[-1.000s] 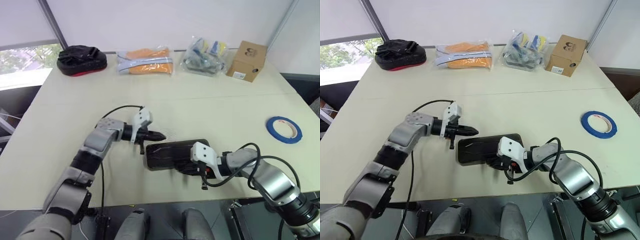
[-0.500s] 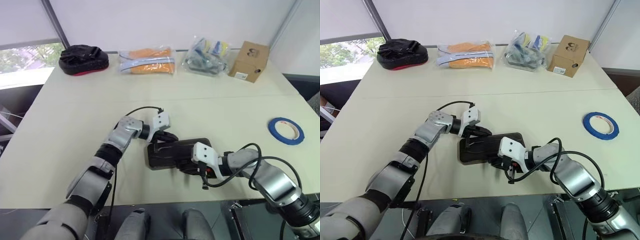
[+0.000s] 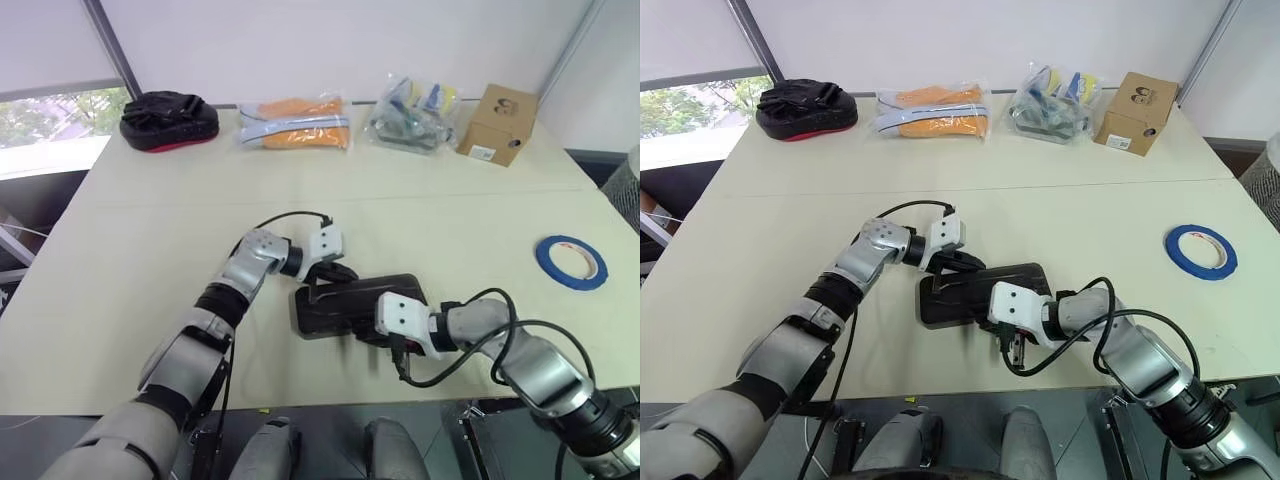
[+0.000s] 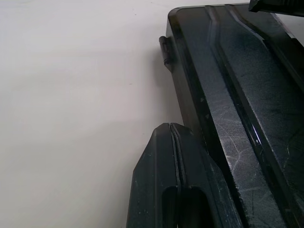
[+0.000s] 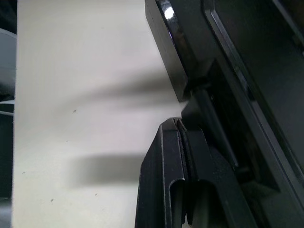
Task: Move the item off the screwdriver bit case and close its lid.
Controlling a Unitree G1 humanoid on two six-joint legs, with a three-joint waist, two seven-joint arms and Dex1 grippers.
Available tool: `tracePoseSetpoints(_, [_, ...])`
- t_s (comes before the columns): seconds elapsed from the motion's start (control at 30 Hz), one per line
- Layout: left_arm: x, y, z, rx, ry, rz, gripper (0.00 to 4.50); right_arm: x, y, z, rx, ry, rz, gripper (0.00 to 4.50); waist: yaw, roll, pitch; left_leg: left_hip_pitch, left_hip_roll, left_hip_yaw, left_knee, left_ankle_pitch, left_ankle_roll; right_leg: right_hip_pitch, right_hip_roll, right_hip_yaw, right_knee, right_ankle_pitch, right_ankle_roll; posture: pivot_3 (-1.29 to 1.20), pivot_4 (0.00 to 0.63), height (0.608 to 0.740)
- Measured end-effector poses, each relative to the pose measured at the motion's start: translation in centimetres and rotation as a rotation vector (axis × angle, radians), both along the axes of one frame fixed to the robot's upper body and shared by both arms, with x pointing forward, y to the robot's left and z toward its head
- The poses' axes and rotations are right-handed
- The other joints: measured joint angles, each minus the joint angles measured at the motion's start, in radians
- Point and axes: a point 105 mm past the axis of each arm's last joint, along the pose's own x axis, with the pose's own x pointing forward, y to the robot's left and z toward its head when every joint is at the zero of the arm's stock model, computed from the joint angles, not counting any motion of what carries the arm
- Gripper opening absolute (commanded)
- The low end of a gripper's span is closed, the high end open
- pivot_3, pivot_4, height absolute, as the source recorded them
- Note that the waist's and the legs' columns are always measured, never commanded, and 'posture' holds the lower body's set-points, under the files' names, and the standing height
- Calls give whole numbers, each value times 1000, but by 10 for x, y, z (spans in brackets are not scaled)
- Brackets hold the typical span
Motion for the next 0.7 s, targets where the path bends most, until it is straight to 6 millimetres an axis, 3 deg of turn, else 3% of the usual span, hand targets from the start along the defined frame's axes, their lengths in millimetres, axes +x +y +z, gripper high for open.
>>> tracePoseSetpoints(0.5, [4,-2,1,-9,0,10,0,2,2,2,-37,-51,-2,32,1,0,0,0,0,0,0,0,0,0,0,0,0,0,0,0,150,740])
tracePoseSetpoints(0.7, [4,2,6,-80,49,60,0,-9,-21,33,-44,11,-3,32,1,-1,1,-3,-1,-2,0,0,0,-2,-1,0,-3,0,1,0,150,740])
